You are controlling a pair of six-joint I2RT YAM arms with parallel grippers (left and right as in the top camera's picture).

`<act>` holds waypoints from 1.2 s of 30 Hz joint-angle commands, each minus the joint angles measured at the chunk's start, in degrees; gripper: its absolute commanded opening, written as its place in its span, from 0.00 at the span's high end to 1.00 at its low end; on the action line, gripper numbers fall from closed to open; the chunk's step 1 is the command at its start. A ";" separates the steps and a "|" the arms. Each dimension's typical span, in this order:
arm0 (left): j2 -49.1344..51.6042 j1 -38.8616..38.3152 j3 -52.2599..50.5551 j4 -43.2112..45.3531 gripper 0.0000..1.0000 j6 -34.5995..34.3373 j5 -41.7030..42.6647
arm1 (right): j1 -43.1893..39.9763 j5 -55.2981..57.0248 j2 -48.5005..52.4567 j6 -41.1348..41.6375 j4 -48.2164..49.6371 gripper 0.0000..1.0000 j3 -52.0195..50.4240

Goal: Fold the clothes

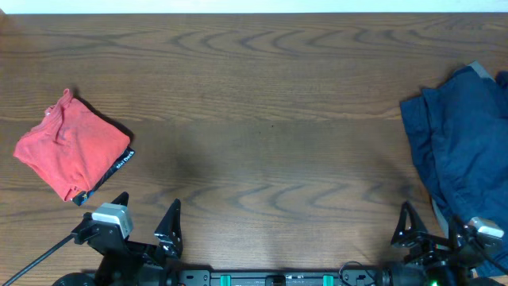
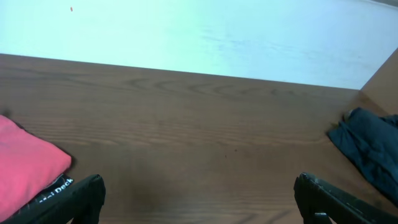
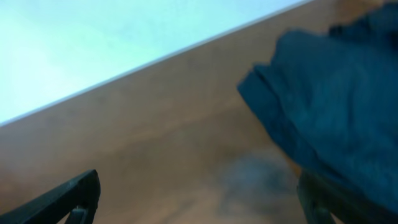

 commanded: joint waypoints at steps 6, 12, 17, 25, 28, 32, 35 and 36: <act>-0.17 -0.17 -0.55 0.11 0.02 -0.50 -0.70 | 0.44 0.72 0.15 1.40 -5.29 0.01 -0.31; -0.17 -0.17 -0.55 0.11 0.02 -0.50 -0.72 | 0.44 0.72 0.15 1.40 -5.29 0.01 -0.31; -0.17 -0.17 -0.55 0.11 0.02 -0.50 -0.70 | 0.44 1.31 0.11 -0.55 -3.39 0.01 -1.40; -0.17 -0.17 -0.55 0.11 0.02 -0.50 -0.70 | 0.44 -6.64 -0.39 -19.82 21.14 0.01 -15.91; -0.17 -0.17 -0.55 0.11 0.02 -0.50 -0.70 | 0.44 -9.25 -0.39 -21.00 33.31 0.01 -22.84; -0.17 -0.17 -0.55 0.11 0.02 -0.50 -0.70 | 0.46 -11.02 -0.39 -21.03 46.25 0.01 -31.19; -0.17 -0.17 -0.55 0.11 0.02 -0.50 -0.70 | 0.44 -12.13 -0.42 -21.03 53.99 0.01 -36.87; -0.17 -0.17 -0.55 0.11 0.02 -0.50 -0.70 | 0.44 -12.44 -0.42 -21.03 56.19 0.01 -38.45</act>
